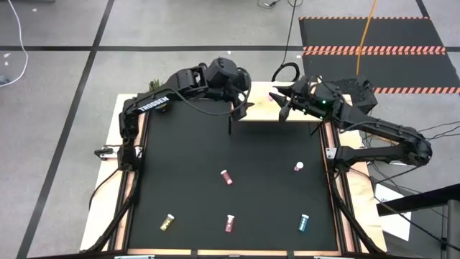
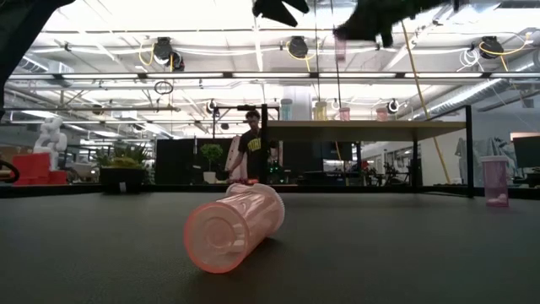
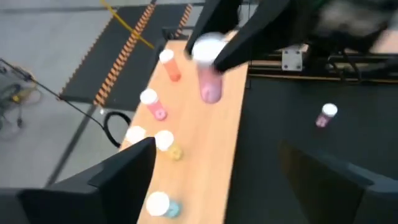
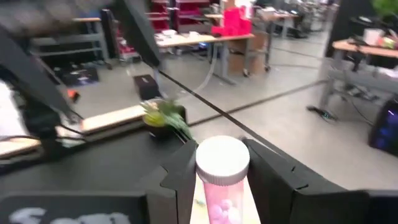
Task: Pick and place medicine bottles onto shelf by color
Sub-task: Put the left pink pill bottle on the shelf aligned with the other pink pill bottle
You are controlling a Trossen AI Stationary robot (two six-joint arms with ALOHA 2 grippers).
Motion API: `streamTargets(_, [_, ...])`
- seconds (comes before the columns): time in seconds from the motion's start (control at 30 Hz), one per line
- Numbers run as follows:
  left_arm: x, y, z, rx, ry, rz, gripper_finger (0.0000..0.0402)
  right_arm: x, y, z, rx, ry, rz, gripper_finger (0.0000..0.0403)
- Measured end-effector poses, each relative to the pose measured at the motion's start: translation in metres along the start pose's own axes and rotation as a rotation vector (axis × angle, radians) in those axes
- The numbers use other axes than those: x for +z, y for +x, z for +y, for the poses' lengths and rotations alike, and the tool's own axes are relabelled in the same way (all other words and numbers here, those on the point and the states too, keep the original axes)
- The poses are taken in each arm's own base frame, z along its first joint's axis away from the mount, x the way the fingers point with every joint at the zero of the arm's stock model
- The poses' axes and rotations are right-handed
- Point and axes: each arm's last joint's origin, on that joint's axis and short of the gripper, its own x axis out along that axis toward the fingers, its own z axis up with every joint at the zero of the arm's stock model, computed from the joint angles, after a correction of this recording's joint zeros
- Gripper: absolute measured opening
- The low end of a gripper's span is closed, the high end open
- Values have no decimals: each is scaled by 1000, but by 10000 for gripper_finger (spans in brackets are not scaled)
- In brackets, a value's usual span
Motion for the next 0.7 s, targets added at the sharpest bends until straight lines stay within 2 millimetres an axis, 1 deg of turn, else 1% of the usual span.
streamTargets(0.07, [-1, -10, 1, -3, 51, 17, 351, -19, 3, -9, -37, 6, 9, 119])
streamTargets(0.13, [-1, -14, 1, -4, 99, 17, 357, -37, 5, -18, -75, 15, 21, 119])
streamTargets(0.27, [2, -23, 5, 0, 108, -21, 357, -69, 8, -35, -149, 46, 33, 119])
streamTargets(0.4, [3, -27, 10, 4, 109, -32, 356, -87, 7, -46, -194, 54, 22, 119])
streamTargets(0.5, [3, -28, 13, 3, 110, -37, 356, -95, 8, -52, -167, 63, 3, 119])
streamTargets(0.7, [4, -25, 20, 23, 102, -62, 356, -110, 22, -61, -165, 72, 49, 119])
